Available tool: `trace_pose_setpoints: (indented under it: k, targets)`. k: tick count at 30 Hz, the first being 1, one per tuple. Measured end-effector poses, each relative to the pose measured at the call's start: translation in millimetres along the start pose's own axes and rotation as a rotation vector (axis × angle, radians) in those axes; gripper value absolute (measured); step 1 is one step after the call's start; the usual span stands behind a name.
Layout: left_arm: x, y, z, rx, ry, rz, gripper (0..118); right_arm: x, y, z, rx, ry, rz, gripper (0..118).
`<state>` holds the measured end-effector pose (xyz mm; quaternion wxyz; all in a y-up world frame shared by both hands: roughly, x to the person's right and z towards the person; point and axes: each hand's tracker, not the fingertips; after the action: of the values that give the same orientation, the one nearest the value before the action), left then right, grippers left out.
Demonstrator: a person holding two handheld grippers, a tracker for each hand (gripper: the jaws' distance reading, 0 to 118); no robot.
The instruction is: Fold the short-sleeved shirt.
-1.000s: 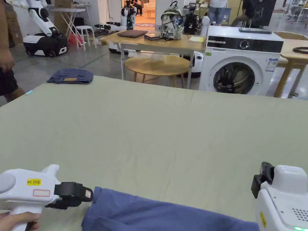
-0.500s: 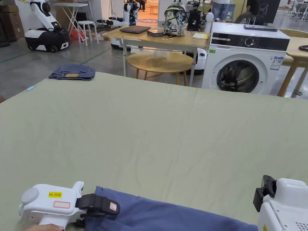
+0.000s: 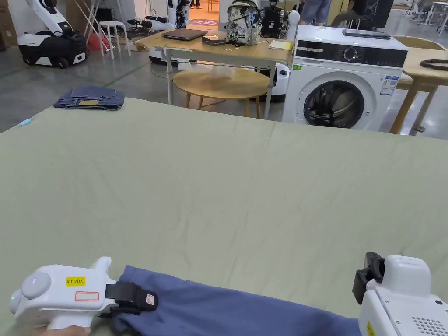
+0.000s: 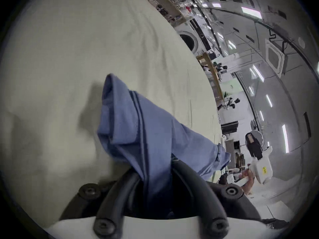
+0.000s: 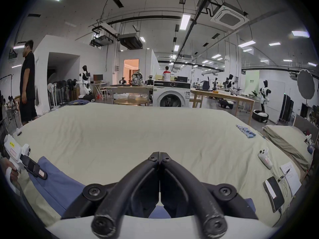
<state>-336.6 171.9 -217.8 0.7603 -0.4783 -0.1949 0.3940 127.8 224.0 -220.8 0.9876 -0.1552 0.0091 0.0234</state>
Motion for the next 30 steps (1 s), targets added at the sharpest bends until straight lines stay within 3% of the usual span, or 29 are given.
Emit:
trace_pose_setpoints:
  k: [11, 21, 30]
  targets:
    - [17.4, 38.0, 46.6, 0.056, 0.087, -0.136, 5, 7.1, 9.6, -0.3, 0.016, 0.002, -0.019, 0]
    - [48.3, 40.9, 101.4, 0.134, 0.400, -0.254, 5, 7.7, 16.7, -1.3, 0.043, 0.025, -0.017, 0]
    - [100.7, 23.6, 71.2, 0.073, 0.352, -0.304, 5, 14.7, 13.3, -3.4, 0.030, 0.023, -0.042, 0]
